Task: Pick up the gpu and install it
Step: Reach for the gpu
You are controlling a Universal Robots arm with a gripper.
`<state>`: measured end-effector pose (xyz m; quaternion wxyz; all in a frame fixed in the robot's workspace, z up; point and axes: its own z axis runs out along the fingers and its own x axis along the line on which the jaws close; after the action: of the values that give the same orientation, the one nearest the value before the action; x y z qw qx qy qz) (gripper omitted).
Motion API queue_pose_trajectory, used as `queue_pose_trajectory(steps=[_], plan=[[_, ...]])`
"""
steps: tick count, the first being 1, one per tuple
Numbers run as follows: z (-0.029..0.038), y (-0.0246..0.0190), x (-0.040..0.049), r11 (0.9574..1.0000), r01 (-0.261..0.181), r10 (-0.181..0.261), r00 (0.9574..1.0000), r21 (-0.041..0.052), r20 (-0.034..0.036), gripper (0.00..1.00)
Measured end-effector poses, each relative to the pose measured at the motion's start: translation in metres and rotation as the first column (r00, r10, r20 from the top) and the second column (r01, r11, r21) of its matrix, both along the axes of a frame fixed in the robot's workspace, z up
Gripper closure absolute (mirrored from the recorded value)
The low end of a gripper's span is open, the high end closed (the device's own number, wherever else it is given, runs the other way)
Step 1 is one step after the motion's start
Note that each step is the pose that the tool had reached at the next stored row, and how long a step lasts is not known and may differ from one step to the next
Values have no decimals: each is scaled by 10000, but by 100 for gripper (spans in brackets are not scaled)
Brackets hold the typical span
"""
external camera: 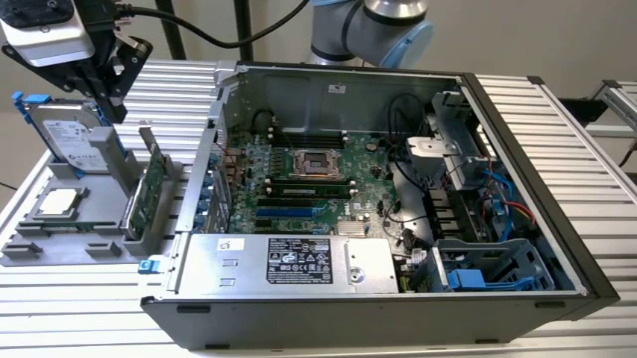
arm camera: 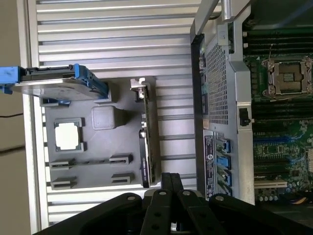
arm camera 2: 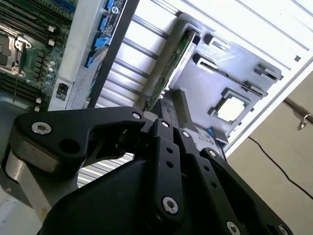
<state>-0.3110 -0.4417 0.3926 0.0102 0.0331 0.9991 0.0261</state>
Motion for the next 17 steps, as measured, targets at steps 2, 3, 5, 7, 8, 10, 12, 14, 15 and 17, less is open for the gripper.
queue_pose_trajectory(steps=[2, 3, 5, 7, 8, 10, 12, 14, 15, 17], plan=[[0, 0, -18, 10000, 0, 0, 10000, 0, 0, 100], [0, 0, -26, 10000, 0, 0, 10000, 0, 0, 100], [0, 0, -43, 10000, 0, 0, 10000, 0, 0, 100], [0, 0, -60, 10000, 0, 0, 10000, 0, 0, 100], [0, 0, -68, 10000, 0, 0, 10000, 0, 0, 100], [0, 0, -84, 10000, 0, 0, 10000, -1, -1, 100], [0, 0, -98, 10000, 0, 0, 10000, 0, 0, 100], [0, 0, -111, 10000, 0, 0, 10000, -1, -1, 100], [0, 0, -113, 10000, -1, 1, 10000, 0, -1, 100], [0, 0, -118, 10000, -1, 1, 10000, 1, 0, 100]])
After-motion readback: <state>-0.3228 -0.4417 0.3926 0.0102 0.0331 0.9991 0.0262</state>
